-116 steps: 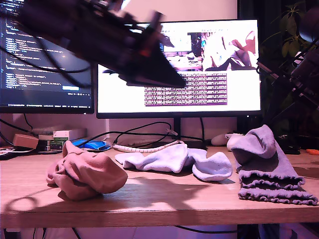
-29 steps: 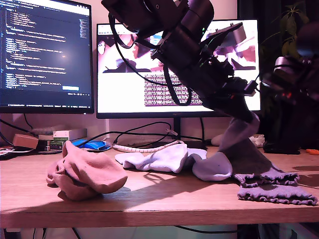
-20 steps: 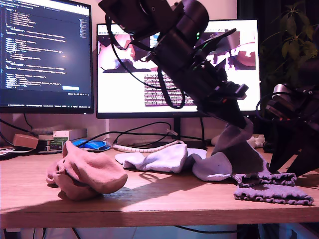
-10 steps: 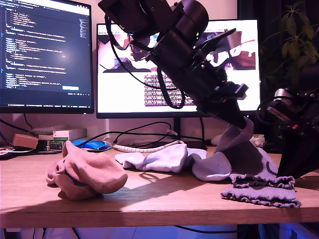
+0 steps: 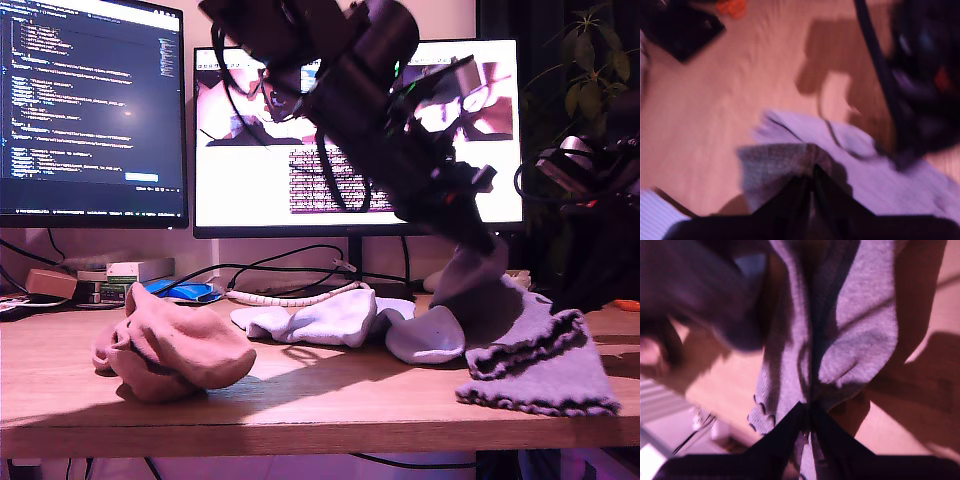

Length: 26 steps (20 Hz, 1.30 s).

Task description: Pair up the socks based on colour and pattern, by placing them on top of one another

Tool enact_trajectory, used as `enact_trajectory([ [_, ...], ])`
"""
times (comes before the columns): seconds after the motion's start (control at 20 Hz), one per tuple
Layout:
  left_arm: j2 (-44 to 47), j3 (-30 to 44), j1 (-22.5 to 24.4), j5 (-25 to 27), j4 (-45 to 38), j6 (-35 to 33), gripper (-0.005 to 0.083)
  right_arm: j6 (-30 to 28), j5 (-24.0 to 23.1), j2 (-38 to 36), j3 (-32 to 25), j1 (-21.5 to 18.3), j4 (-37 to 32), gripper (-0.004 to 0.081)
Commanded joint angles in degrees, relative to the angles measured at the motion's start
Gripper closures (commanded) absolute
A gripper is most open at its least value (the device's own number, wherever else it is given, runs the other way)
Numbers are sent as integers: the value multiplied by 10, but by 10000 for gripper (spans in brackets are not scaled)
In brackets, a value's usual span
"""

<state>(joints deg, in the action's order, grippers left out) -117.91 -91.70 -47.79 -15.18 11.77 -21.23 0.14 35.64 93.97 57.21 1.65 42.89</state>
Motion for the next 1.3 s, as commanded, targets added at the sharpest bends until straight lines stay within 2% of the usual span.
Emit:
enact_trajectory([
  [0.0,3,-16,1,-5,5,-2,794,0,3,2,-1,4,-5,775],
  [0.15,3,-19,1,-7,12,-3,794,3,-16,2,-1,4,-9,642],
  [0.2,3,-19,1,-9,16,-2,794,4,-23,2,-1,5,-16,621],
  [0.55,3,-19,2,-11,28,-9,794,14,-27,2,-1,8,-24,620],
  [0.75,3,-22,2,-11,33,-9,794,9,-52,6,-1,14,-35,620],
  [0.95,3,-22,2,-11,35,-13,794,14,-82,31,-1,14,-23,556],
  [1.25,3,-22,3,-11,34,-13,794,17,-89,38,-1,17,-25,557],
])
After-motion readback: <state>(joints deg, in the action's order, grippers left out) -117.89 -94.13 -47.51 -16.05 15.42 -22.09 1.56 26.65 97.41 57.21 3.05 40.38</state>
